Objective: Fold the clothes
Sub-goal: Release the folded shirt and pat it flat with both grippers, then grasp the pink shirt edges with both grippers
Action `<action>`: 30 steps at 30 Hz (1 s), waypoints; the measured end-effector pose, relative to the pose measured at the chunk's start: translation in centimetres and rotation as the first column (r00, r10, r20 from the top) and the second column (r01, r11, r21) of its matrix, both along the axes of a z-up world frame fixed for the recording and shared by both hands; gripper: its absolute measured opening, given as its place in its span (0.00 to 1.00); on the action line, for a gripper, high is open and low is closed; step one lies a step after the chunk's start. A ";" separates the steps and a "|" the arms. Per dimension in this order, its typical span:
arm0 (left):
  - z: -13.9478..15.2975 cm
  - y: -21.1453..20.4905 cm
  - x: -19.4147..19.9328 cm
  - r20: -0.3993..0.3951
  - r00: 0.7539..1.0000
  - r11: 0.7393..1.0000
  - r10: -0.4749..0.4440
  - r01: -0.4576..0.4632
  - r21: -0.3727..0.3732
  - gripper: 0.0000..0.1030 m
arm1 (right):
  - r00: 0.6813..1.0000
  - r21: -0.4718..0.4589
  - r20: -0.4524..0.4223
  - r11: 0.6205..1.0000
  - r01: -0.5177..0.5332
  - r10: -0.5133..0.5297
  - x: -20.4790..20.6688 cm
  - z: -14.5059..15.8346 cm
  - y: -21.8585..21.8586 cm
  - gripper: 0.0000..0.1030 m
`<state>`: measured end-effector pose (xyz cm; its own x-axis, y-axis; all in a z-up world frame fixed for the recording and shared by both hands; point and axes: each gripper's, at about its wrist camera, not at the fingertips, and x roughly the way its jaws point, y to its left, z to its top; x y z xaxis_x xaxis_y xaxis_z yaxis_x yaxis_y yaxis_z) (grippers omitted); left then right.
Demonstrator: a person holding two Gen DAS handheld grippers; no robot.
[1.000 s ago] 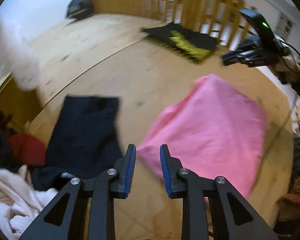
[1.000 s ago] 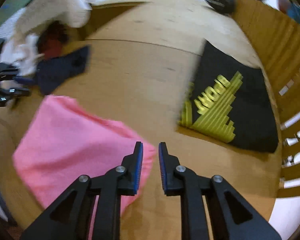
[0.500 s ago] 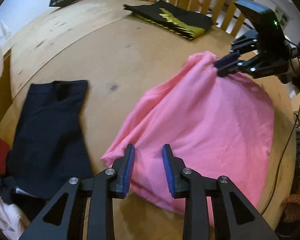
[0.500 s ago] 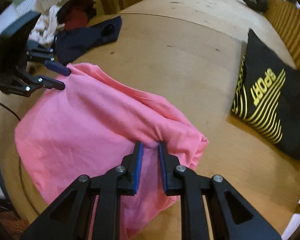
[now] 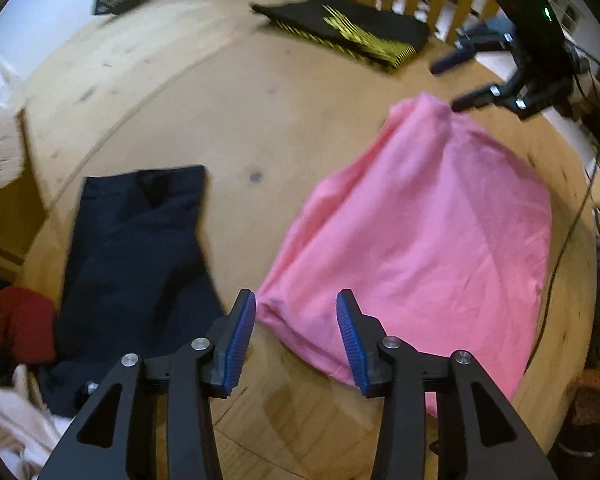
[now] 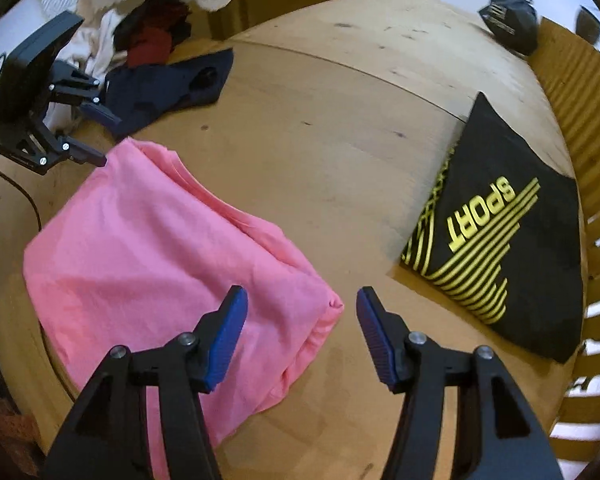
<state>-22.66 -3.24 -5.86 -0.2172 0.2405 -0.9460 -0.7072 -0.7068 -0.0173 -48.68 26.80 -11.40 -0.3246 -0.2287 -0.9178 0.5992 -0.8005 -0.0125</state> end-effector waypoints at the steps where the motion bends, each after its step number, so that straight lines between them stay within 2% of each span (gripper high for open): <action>1: -0.4 0.2 -0.1 0.010 1.000 1.000 -0.011 0.011 -0.014 0.41 | 1.000 0.000 0.012 1.000 -0.007 0.007 -0.3 -0.1 0.0 0.55; 3: -0.8 0.6 -0.5 0.030 0.999 0.999 -0.022 0.023 -0.026 0.48 | 0.999 -0.008 0.048 1.000 -0.017 0.017 -0.9 -0.5 0.1 0.55; 8: -1.6 1.1 -1.9 0.081 0.996 0.999 -0.029 0.032 -0.036 0.52 | 0.990 -0.021 0.128 0.998 -0.055 0.057 -2.3 -1.3 0.0 0.55; 11: -1.8 1.3 -2.4 0.103 0.994 0.999 -0.031 0.034 -0.029 0.52 | 0.987 0.001 0.147 0.998 -0.069 0.068 -2.8 -1.8 -0.2 0.55; 14: -2.0 1.2 -2.8 0.109 0.994 0.999 -0.025 0.028 -0.028 0.58 | 0.982 0.010 0.175 0.997 -0.072 0.069 -3.2 -2.1 -0.2 0.55; 20: -2.1 1.0 -3.1 0.120 0.993 0.999 -0.022 0.025 -0.024 0.59 | 0.969 0.019 0.245 0.999 -0.050 0.044 -3.7 -3.1 -0.2 0.58; 24: -2.2 1.0 -3.2 0.118 0.993 0.999 -0.021 0.023 -0.023 0.59 | 0.960 0.009 0.282 1.000 0.005 -0.008 -3.8 -3.4 0.3 0.60; 30: -2.3 0.7 -3.2 0.109 0.994 1.000 -0.017 0.020 -0.022 0.59 | 0.952 0.027 0.297 0.997 0.068 -0.073 -3.1 -3.6 0.2 0.60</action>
